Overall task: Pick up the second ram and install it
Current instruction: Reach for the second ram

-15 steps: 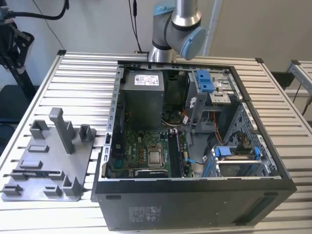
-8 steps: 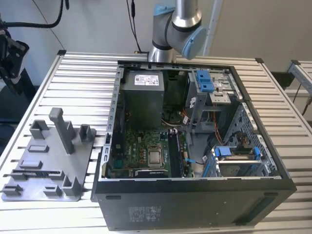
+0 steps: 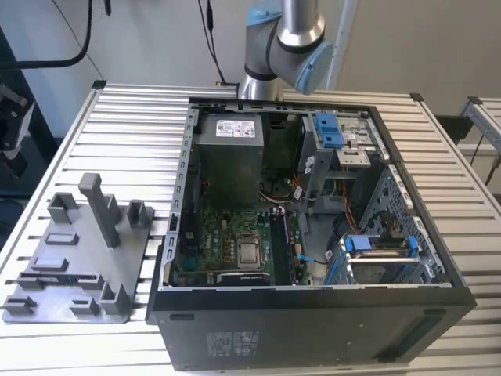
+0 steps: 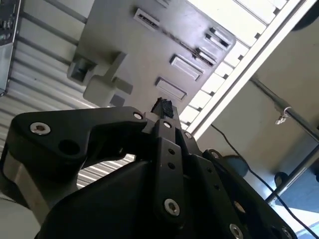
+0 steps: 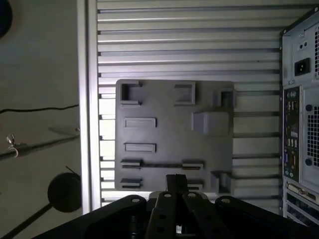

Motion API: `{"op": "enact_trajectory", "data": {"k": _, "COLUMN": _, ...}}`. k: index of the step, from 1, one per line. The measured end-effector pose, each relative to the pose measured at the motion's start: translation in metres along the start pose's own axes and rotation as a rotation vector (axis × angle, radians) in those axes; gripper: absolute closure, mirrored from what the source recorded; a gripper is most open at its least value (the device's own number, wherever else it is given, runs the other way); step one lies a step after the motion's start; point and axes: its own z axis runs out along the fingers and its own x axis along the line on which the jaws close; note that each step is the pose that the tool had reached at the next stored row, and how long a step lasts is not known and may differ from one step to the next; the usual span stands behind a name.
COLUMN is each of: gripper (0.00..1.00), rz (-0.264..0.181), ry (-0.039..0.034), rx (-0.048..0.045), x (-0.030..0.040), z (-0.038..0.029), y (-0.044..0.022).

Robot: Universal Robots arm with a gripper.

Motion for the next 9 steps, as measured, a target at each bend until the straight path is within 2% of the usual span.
{"op": "enact_trajectory", "data": {"k": 3, "gripper": 0.89, "rz": 0.000, "ry": 0.0019, "rx": 0.0000, "x": -0.0004, "z": 0.0007, "y": -0.0066}}
{"op": "enact_trajectory", "data": {"k": 9, "gripper": 0.89, "rz": 0.000, "ry": 0.0021, "rx": 0.0001, "x": -0.0004, "z": 0.0007, "y": -0.0071}}
